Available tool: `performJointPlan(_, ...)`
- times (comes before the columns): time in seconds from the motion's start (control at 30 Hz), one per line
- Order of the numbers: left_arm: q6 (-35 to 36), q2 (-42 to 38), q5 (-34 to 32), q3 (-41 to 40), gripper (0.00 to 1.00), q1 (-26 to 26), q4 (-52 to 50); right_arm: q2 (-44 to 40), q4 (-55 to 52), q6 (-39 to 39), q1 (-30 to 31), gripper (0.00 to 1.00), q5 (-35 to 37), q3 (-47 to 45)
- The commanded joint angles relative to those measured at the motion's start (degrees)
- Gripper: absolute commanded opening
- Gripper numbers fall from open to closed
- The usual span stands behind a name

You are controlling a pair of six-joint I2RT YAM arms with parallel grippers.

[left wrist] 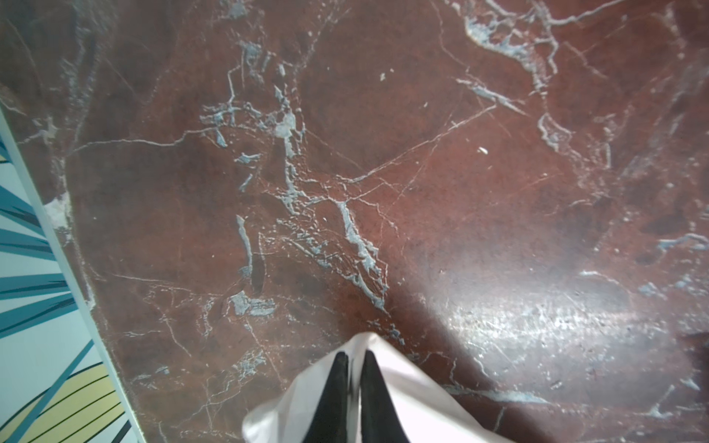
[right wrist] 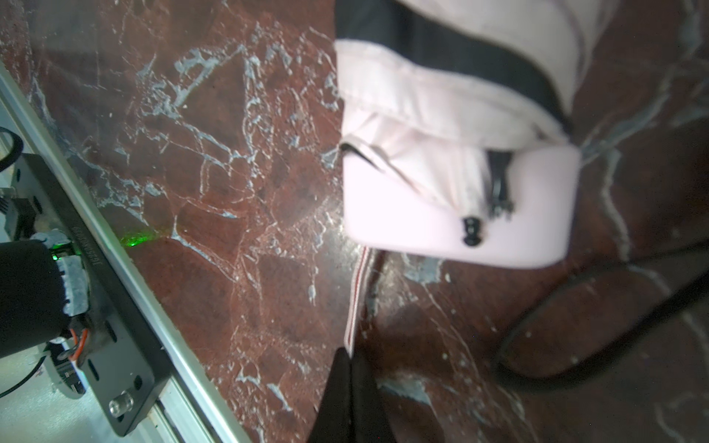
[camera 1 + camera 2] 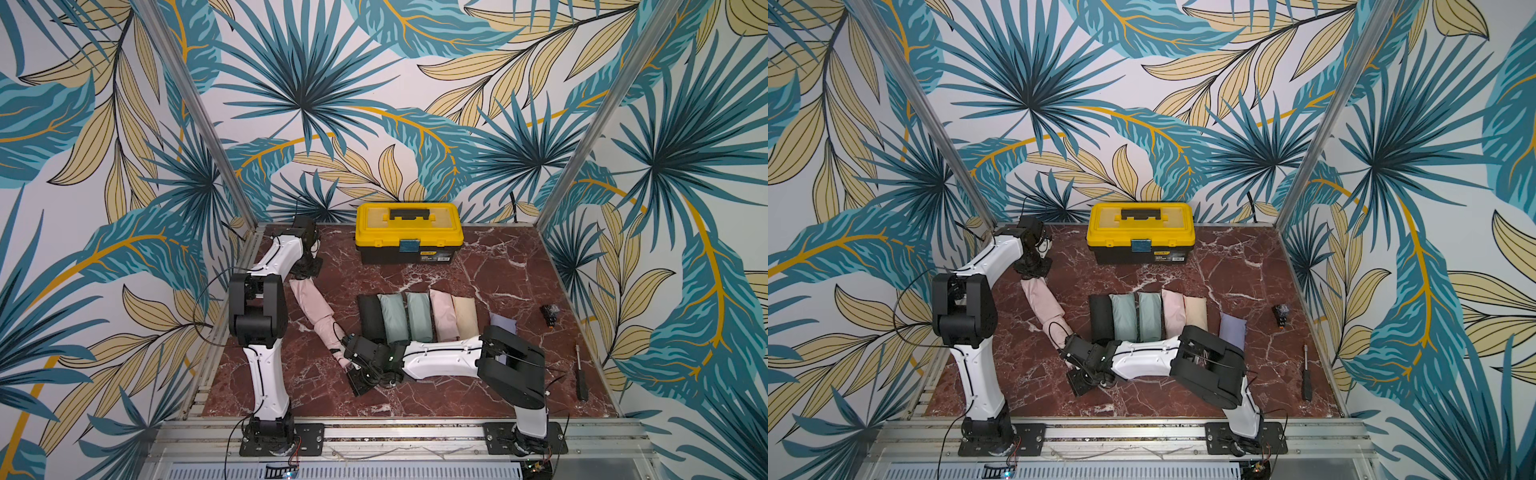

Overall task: Take umbrellas out of sleeves
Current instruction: Take out the umbrella from the umbrella sleeve, then pick up the umbrella sleeve at the center of the board.

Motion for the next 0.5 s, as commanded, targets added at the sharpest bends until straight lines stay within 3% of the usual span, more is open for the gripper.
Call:
performJointPlan(0.0, 1.0, 0.4, -2.5, 2.3, 0.17, -0.2, 0.7, 0.1, -4.7, -0.1, 0.5, 0.0, -0.5, 0.1)
performJointPlan(0.13, 1.3, 0.5, -5.2, 3.2, 0.28, -0.6, 0.7, 0.5, -5.5, -0.3, 0.5, 0.0, -0.1, 0.8)
performJointPlan(0.23, 0.3, -0.7, -4.6, 2.7, 0.39, -0.7, 0.8, 0.5, -5.9, -0.6, 0.5, 0.19, 0.2, 1.1)
performJointPlan(0.37, -2.4, -5.2, -1.3, 0.3, 0.46, -0.7, 1.3, 0.3, -6.1, -1.0, 0.5, 0.2, 0.8, 1.4)
performJointPlan(0.47, -6.0, -12.2, 2.5, -7.3, 0.54, -0.4, 6.0, 0.1, -5.8, -1.2, 0.5, 0.2, 1.2, 1.2)
